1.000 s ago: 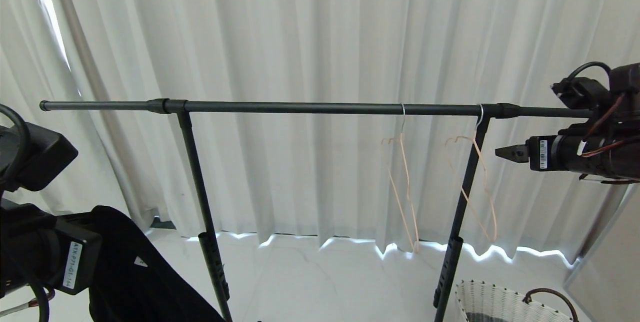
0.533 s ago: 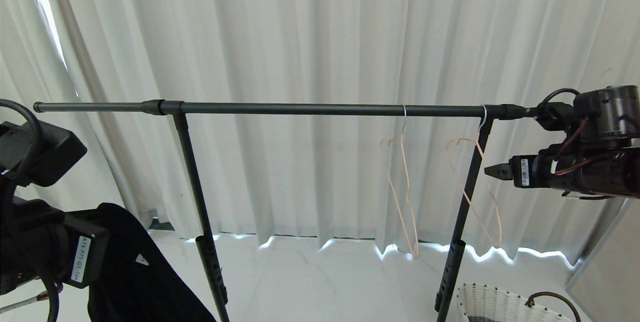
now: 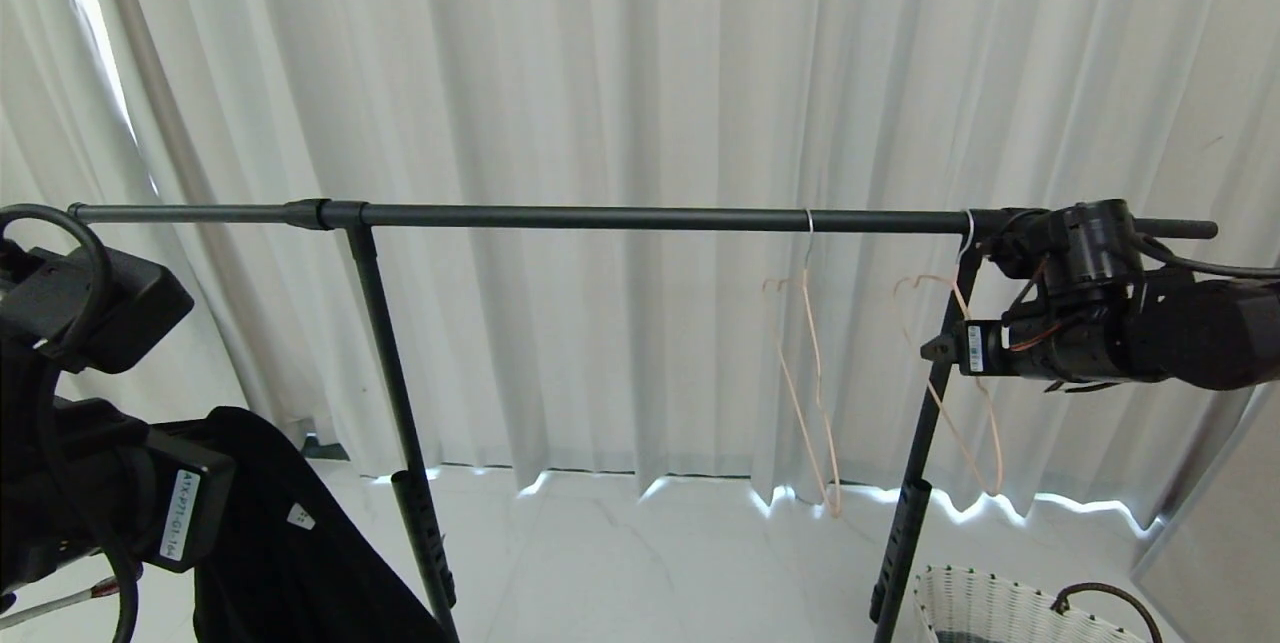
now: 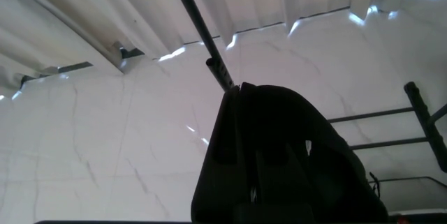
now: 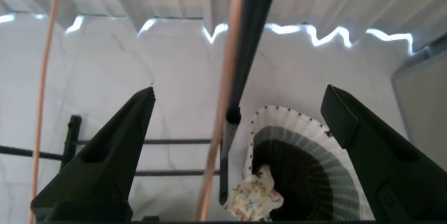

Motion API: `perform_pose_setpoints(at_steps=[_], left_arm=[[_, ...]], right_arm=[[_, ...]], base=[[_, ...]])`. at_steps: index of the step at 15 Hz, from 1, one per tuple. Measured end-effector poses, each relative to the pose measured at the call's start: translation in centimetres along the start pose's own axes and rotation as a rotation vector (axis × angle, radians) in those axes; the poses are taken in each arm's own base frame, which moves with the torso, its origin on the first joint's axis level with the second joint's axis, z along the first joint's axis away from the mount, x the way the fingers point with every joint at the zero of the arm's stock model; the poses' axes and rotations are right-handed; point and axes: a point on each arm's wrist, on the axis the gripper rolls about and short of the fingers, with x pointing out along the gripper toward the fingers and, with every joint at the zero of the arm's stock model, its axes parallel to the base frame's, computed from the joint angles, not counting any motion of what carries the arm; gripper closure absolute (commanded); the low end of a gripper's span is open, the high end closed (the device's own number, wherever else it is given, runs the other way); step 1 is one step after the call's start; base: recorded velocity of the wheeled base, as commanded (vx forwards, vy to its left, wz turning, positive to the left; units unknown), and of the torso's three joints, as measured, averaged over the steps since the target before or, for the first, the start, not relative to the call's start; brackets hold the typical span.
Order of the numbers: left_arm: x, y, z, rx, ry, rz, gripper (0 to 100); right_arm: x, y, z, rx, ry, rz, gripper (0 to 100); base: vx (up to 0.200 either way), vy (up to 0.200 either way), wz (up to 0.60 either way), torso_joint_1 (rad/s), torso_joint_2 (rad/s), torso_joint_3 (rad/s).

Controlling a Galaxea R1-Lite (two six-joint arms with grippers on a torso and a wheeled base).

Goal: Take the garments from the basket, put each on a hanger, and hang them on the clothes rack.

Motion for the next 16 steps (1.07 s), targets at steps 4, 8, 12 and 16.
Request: perform_pose_setpoints(at_steps=[4, 8, 12, 16], left_arm=[[0.2, -0.1, 0.0, 0.002, 0.010, -0.001, 100], [0.4, -0.1, 0.0, 0.003, 0.015, -0.001, 100], [0.3, -0.1, 0.0, 0.003, 0.014, -0.002, 100], [0.3, -0.1, 0.0, 0.002, 0.012, -0.001, 100]], right_arm=[[1.5, 0.8, -0.9, 0.006, 0.042, 0.003, 0], [1.9, 0.9, -1.2, 0.002, 0.058, 0.001, 100], [1.8, 1.0, -1.1, 0.001, 0.055, 0.003, 100], [1.4, 0.9, -0.9, 0.004, 0.043, 0.005, 100]], base=[[0.000, 0.000, 0.00, 0.000, 0.00, 0.000], [0.000, 0.000, 0.00, 0.000, 0.00, 0.000], [0.000, 0.000, 0.00, 0.000, 0.00, 0.000], [0.000, 0.000, 0.00, 0.000, 0.00, 0.000]])
